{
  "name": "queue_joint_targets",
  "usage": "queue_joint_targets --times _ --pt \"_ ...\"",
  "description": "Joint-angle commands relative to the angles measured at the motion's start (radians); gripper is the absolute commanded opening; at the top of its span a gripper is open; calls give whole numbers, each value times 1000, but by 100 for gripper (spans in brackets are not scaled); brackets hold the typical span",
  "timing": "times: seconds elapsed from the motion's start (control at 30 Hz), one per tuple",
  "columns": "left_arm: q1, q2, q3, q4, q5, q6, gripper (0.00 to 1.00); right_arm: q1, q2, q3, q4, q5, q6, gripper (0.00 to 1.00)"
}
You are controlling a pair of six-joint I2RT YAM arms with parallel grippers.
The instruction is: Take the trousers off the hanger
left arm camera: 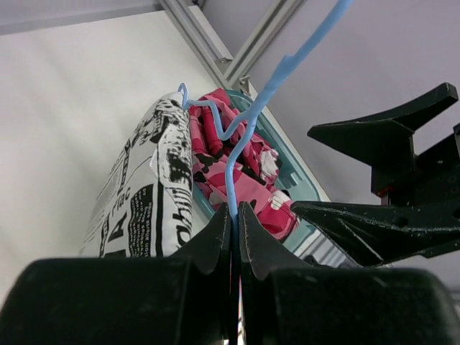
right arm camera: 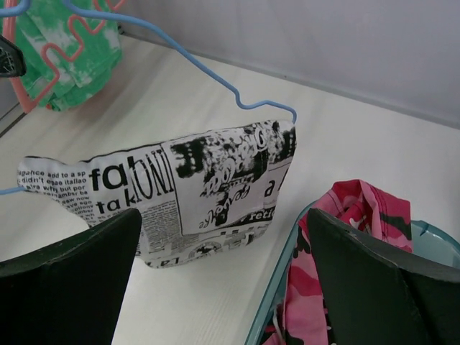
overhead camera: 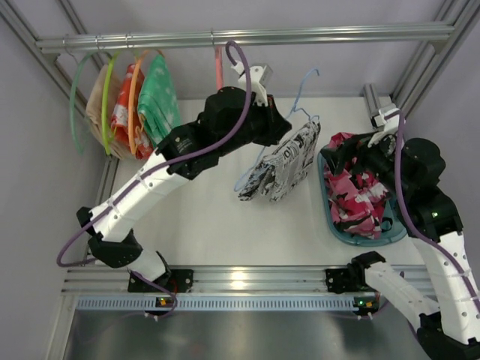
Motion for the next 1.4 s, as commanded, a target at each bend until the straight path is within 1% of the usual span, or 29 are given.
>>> queue_joint_targets --times 0.0,0.03,0.07,0.17,0.2,0.27,0.3,0.37,0.4,0.43,0.5,0.53,0.6,0.73,0.83,0.93,1.1,1.2,1.37 --pt "-77 -1 89 192 -309 -22 0 -12 3 14 14 -38 -13 99" --pt "-105 8 100 196 -339 -2 0 -13 5 0 24 -47 -13 100" --pt "-120 16 113 204 -417 31 0 -10 8 -6 40 -67 -18 99" --pt "-169 48 127 250 -525 111 0 11 23 -32 66 -78 -16 99" --pt "-178 71 147 258 -597 120 0 24 37 -46 83 -69 -15 99" --pt "-192 91 170 261 -660 122 0 71 57 -58 93 -31 4 99" --pt "-192 99 179 268 -709 123 0 85 56 -71 122 -32 8 99" --pt "-192 108 179 290 -740 120 0 132 33 -136 197 -12 30 99" --pt "-192 110 179 295 -752 114 0 154 4 -197 286 4 27 99" --pt "-192 110 179 301 -769 113 0 175 -9 -227 326 17 19 99" --pt "-194 117 181 325 -784 116 0 220 -27 -297 398 75 -4 99" --pt "-192 120 186 333 -795 122 0 231 -27 -314 452 95 -13 99" --pt "-192 126 193 347 -803 128 0 258 -20 -348 507 152 -41 99" --pt "-192 139 196 364 -830 137 0 294 25 -370 610 207 -41 99" --pt "-192 146 196 367 -838 137 0 312 65 -376 664 192 -34 99" --pt "-192 154 196 368 -834 137 0 333 82 -387 718 126 -16 99" --pt "-192 160 193 371 -827 147 0 347 131 -400 790 182 -19 99" --pt "-192 163 192 382 -827 153 0 347 158 -410 846 181 -30 99" --pt "-192 168 192 382 -815 151 0 349 200 -405 868 181 -42 99"
